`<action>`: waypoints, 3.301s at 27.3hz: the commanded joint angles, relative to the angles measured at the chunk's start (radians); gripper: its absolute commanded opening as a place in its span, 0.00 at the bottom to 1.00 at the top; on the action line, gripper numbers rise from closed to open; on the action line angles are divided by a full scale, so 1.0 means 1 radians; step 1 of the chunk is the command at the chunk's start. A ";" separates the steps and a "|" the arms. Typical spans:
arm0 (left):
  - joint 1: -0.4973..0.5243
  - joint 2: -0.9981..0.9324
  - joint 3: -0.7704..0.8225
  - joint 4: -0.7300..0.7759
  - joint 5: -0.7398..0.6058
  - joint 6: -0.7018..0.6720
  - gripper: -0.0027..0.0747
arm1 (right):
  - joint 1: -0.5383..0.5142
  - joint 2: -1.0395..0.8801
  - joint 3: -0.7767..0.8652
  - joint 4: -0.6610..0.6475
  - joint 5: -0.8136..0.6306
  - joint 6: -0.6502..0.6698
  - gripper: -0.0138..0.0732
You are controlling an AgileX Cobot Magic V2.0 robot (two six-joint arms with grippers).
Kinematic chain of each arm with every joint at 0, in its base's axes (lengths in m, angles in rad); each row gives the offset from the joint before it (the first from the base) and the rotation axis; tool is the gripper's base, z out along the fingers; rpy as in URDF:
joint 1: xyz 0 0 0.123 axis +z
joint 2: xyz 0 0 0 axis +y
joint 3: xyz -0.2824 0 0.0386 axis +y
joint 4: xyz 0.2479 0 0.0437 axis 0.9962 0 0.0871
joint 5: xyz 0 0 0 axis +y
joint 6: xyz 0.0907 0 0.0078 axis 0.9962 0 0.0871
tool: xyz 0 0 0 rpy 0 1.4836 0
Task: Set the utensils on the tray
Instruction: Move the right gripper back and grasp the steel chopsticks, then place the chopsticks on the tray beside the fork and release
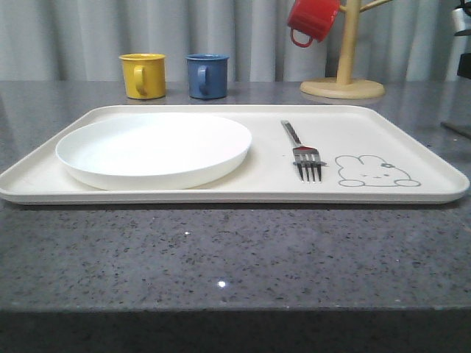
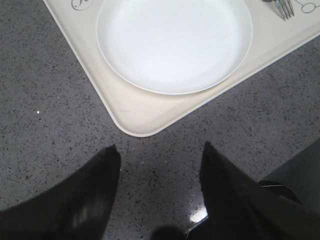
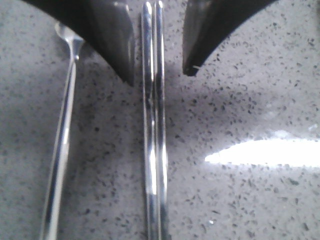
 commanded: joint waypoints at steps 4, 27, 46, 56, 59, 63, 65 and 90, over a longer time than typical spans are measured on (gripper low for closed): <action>-0.008 -0.004 -0.026 0.000 -0.059 -0.011 0.51 | -0.005 -0.024 -0.018 -0.017 -0.023 -0.015 0.47; -0.008 -0.004 -0.026 0.000 -0.090 -0.011 0.51 | -0.005 0.016 -0.018 -0.020 -0.021 -0.015 0.17; -0.008 -0.004 -0.026 0.000 -0.092 -0.011 0.51 | 0.152 -0.067 -0.092 0.202 0.071 -0.015 0.11; -0.008 -0.004 -0.026 0.000 -0.092 -0.011 0.51 | 0.281 -0.040 -0.122 0.233 -0.022 0.135 0.12; -0.008 -0.004 -0.026 0.000 -0.092 -0.011 0.51 | 0.295 -0.022 -0.122 0.237 -0.044 0.186 0.12; -0.008 -0.004 -0.026 0.000 -0.092 -0.011 0.51 | 0.300 0.002 -0.122 0.271 -0.076 0.220 0.12; -0.008 -0.004 -0.026 0.000 -0.092 -0.011 0.51 | 0.300 0.015 -0.122 0.297 -0.095 0.220 0.12; -0.008 -0.004 -0.026 0.000 -0.092 -0.011 0.51 | 0.300 0.047 -0.122 0.301 -0.113 0.196 0.41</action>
